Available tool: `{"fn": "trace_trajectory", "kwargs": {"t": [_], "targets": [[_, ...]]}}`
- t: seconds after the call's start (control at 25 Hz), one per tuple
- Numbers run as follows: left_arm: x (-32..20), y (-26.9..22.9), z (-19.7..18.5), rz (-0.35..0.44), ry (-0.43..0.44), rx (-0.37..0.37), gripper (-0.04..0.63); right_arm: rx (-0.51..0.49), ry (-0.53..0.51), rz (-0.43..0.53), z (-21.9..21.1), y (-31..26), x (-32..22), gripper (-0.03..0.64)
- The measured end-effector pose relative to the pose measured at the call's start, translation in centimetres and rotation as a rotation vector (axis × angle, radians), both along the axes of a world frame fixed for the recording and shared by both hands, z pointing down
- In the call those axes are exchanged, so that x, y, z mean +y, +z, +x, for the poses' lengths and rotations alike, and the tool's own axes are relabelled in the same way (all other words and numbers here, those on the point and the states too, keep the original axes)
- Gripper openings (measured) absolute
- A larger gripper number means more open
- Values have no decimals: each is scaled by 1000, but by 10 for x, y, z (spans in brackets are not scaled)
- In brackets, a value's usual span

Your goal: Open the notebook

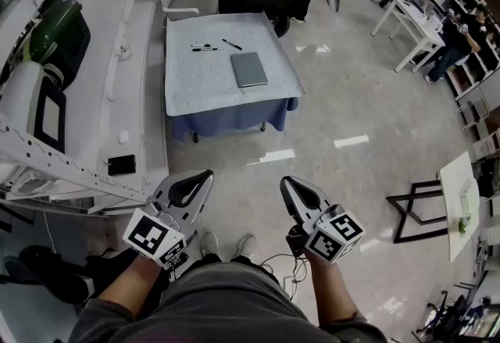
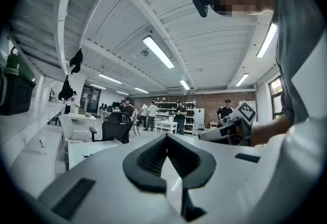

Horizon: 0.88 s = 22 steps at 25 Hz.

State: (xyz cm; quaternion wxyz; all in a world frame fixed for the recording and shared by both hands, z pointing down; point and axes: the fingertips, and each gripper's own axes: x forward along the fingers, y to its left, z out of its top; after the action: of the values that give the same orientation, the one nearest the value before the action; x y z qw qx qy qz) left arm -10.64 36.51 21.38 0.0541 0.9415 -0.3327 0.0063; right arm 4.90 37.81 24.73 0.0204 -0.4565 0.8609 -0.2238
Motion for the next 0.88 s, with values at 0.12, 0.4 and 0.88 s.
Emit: {"fn": "trace_trajectory", "kwargs": {"t": [0.12,0.4,0.88], "targets": [[1,1,0,-2,1,-5,2,-3,1,-2,-1,2,1,2],[0,6,-2,-17,-8,-2,2,5,-5,-2,-2,8,2,2],[2,12,1,-24,-24,-4,2,10,10,-3,4,11,3,2]]}}
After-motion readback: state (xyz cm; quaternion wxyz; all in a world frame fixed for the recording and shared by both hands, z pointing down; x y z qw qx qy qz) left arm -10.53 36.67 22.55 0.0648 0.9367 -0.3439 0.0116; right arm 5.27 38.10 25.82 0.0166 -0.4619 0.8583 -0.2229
